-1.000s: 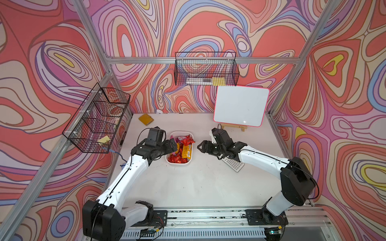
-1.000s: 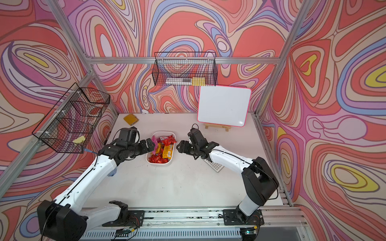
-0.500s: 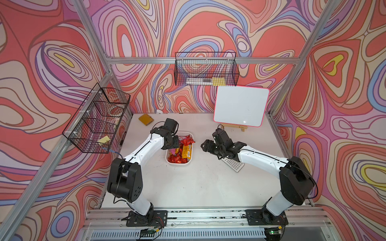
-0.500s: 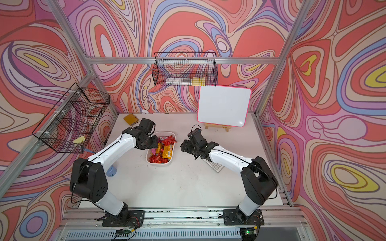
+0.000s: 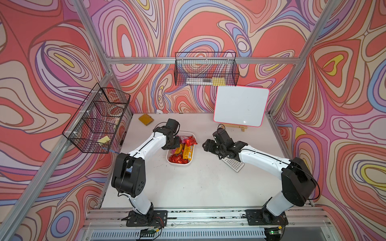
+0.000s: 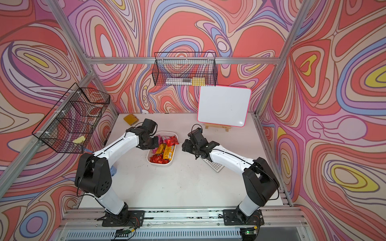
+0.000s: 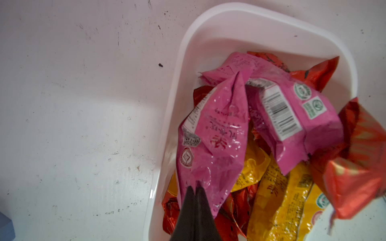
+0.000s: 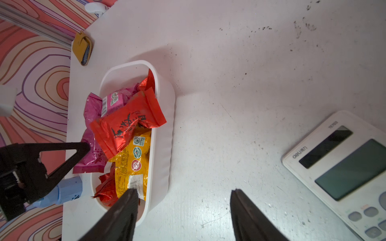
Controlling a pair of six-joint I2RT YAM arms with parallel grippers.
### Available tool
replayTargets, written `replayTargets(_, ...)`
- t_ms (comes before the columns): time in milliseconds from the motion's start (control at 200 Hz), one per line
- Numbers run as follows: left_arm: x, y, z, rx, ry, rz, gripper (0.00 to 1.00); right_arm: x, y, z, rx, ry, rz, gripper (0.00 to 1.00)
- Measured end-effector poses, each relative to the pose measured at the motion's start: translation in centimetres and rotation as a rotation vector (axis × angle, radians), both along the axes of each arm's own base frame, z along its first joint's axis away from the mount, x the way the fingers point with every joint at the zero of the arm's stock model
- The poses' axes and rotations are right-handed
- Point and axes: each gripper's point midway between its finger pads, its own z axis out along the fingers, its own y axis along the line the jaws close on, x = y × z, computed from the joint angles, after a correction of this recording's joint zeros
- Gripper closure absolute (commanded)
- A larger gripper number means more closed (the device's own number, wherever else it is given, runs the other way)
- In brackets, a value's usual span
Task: Take the tea bags out of the storage box
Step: Pick up the tea bag from the storage box, then place the tea bag at the center of the board.
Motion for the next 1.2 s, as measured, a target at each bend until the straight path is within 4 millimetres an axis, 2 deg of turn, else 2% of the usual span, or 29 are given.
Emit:
replayTargets(110, -0.5, 0.1, 1.8, 0.001, -0.036, -0.004, 1.0, -0.1, 0.0, 0.3, 0.004, -0.005, 0.004, 0.29)
replayTargets(220, -2.2, 0.4, 5.2, 0.002, -0.107, -0.01, 1.0, -0.3, 0.3, 0.5, 0.019, 0.003, 0.019, 0.29)
replayTargets(310, -4.7, 0.8, 8.3, -0.016, -0.18, -0.014, 1.0, -0.5, 0.9, 0.7, 0.048, 0.014, 0.032, 0.29)
replayTargets(411, -8.4, 1.1, 9.6, -0.028, -0.209, -0.015, 1.0, -0.4, 1.6, 1.0, 0.087, 0.024, 0.038, 0.31)
replayTargets(511, -12.6, 0.8, 8.3, -0.041, -0.169, -0.027, 1.0, -0.3, 2.6, 0.6, 0.122, 0.044, 0.045, 0.33)
replayTargets(666, -18.3, 0.8, 3.2, -0.047, -0.038, -0.005, 1.0, -0.7, 3.9, -1.8, 0.137, 0.114, 0.062, 0.34)
replayTargets(766, -20.2, 1.0, 0.4, -0.054, 0.024, 0.035, 1.0, -1.0, 4.2, -2.4, 0.137, 0.135, 0.072, 0.34)
replayTargets(931, -21.3, 0.9, -2.9, -0.083, 0.087, 0.098, 1.0, -1.1, 4.2, -2.4, 0.127, 0.138, 0.087, 0.34)
replayTargets(1021, -21.7, 1.0, -4.4, -0.09, 0.108, 0.123, 0.69, -1.3, 4.1, -2.5, 0.114, 0.139, 0.096, 0.34)
replayTargets(1067, -22.0, 1.1, -4.9, -0.086, 0.12, 0.137, 0.58, -1.4, 4.0, -2.5, 0.107, 0.142, 0.099, 0.34)
replayTargets(1137, -22.1, 1.2, -5.0, -0.088, 0.123, 0.152, 0.43, -1.5, 3.9, -2.7, 0.097, 0.149, 0.103, 0.34)
replayTargets(1202, -21.8, 1.1, -4.6, -0.098, 0.11, 0.162, 0.36, -1.7, 3.8, -2.8, 0.09, 0.152, 0.108, 0.34)
